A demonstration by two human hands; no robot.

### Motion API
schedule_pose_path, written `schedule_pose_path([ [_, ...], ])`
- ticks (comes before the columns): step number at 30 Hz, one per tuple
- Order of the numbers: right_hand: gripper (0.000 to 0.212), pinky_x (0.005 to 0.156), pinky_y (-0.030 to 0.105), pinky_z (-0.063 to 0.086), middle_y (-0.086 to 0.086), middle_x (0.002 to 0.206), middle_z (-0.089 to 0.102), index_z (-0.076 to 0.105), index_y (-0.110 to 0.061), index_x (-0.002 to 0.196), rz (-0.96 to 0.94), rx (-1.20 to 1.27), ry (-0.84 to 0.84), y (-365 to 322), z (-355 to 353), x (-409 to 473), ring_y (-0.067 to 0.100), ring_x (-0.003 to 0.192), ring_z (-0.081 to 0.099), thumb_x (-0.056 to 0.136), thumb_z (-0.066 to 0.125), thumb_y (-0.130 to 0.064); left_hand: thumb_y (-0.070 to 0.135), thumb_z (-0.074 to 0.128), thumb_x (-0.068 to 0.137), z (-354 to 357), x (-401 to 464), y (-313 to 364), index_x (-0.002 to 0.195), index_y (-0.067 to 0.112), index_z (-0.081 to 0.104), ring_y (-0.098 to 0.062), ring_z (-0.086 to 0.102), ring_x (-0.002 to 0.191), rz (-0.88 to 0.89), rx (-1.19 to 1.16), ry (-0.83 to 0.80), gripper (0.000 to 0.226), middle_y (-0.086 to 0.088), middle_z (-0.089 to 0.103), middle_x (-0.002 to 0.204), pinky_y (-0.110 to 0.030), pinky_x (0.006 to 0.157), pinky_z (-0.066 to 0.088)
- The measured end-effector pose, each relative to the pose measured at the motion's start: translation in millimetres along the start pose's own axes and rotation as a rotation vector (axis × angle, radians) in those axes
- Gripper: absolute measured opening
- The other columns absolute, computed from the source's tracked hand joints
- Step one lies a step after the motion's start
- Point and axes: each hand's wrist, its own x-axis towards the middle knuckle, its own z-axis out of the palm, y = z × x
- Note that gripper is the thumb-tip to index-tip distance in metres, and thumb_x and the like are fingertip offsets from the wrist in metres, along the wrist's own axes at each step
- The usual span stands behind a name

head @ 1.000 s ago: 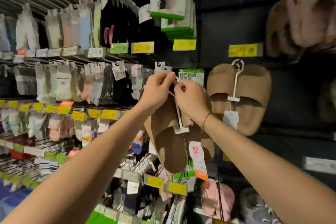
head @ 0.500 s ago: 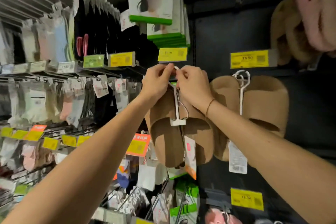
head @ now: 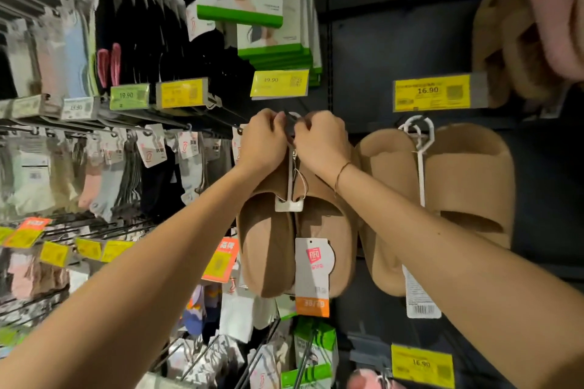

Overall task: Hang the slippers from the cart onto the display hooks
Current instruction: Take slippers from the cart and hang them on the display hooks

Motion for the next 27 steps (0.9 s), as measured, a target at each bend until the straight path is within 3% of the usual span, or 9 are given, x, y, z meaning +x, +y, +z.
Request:
schedule_pose_path([
  [3, 0.034, 0.056, 0.03, 0.044, 0.005, 0.075, 0.065, 0.062, -0.014, 0.067, -0.027, 0.032, 0.002, -3, -11, -7, 0.024, 0.072, 0.063, 0.097, 0.051, -0.027, 0.019, 0.041, 0.105, -9, -5, 12, 0.102, 0.011, 0.063, -0.018, 0.056, 0.086, -0.001, -0.009, -0.017, 0.024, -0.002, 0.062, 0.094, -0.026, 0.073, 0.035],
  [10, 0.043, 0.054, 0.032, 0.045, 0.001, 0.053, 0.052, 0.05, -0.015, 0.051, -0.138, 0.089, -0.01, -37, -43, -36, 0.018, 0.055, 0.053, 0.093, 0.054, -0.024, 0.026, 0.039, 0.107, -45, -30, 40, 0.096, 0.013, 0.059, -0.027, 0.059, 0.088, -0.033, -0.045, 0.009, 0.027, -0.005, 0.061, 0.088, -0.035, 0.074, 0.041],
  [13, 0.04, 0.062, 0.041, 0.058, 0.009, 0.06, 0.064, 0.061, -0.005, 0.057, -0.133, 0.084, -0.005, -52, -63, -51, 0.023, 0.061, 0.064, 0.091, 0.055, -0.026, 0.025, 0.04, 0.105, -60, -45, 62, 0.093, 0.012, 0.059, -0.032, 0.061, 0.093, -0.026, -0.024, 0.014, 0.026, -0.01, 0.064, 0.094, -0.042, 0.08, 0.048],
  [16, 0.04, 0.059, 0.039, 0.053, 0.008, 0.061, 0.064, 0.062, -0.005, 0.058, -0.132, 0.057, 0.056, -73, -101, -55, 0.022, 0.06, 0.062, 0.091, 0.055, -0.025, 0.024, 0.041, 0.104, -74, -45, 106, 0.092, 0.01, 0.06, -0.034, 0.061, 0.095, 0.039, -0.009, 0.037, 0.027, -0.012, 0.064, 0.094, -0.047, 0.086, 0.05],
  [19, 0.036, 0.069, 0.041, 0.057, 0.012, 0.074, 0.071, 0.072, -0.003, 0.072, -0.137, 0.098, 0.126, -96, -149, -40, 0.024, 0.071, 0.067, 0.092, 0.055, -0.027, 0.026, 0.042, 0.105, -84, -26, 161, 0.103, 0.008, 0.064, -0.028, 0.062, 0.096, 0.132, -0.01, 0.04, 0.029, -0.01, 0.066, 0.099, -0.04, 0.088, 0.051],
  [22, 0.034, 0.076, 0.047, 0.059, 0.013, 0.078, 0.073, 0.075, -0.001, 0.081, -0.137, 0.185, 0.2, -114, -192, -6, 0.026, 0.076, 0.07, 0.089, 0.057, -0.029, 0.031, 0.046, 0.104, -89, 7, 218, 0.106, 0.01, 0.067, -0.02, 0.056, 0.092, 0.199, 0.044, 0.069, 0.03, -0.003, 0.061, 0.095, -0.026, 0.075, 0.04],
  [27, 0.026, 0.081, 0.047, 0.059, 0.013, 0.09, 0.073, 0.073, -0.004, 0.092, -0.143, 0.222, 0.302, -131, -254, 60, 0.029, 0.086, 0.07, 0.086, 0.059, -0.025, 0.032, 0.053, 0.098, -75, 74, 290, 0.11, 0.009, 0.069, -0.028, 0.064, 0.102, 0.249, -0.006, 0.087, 0.03, -0.011, 0.069, 0.109, -0.029, 0.076, 0.043],
])
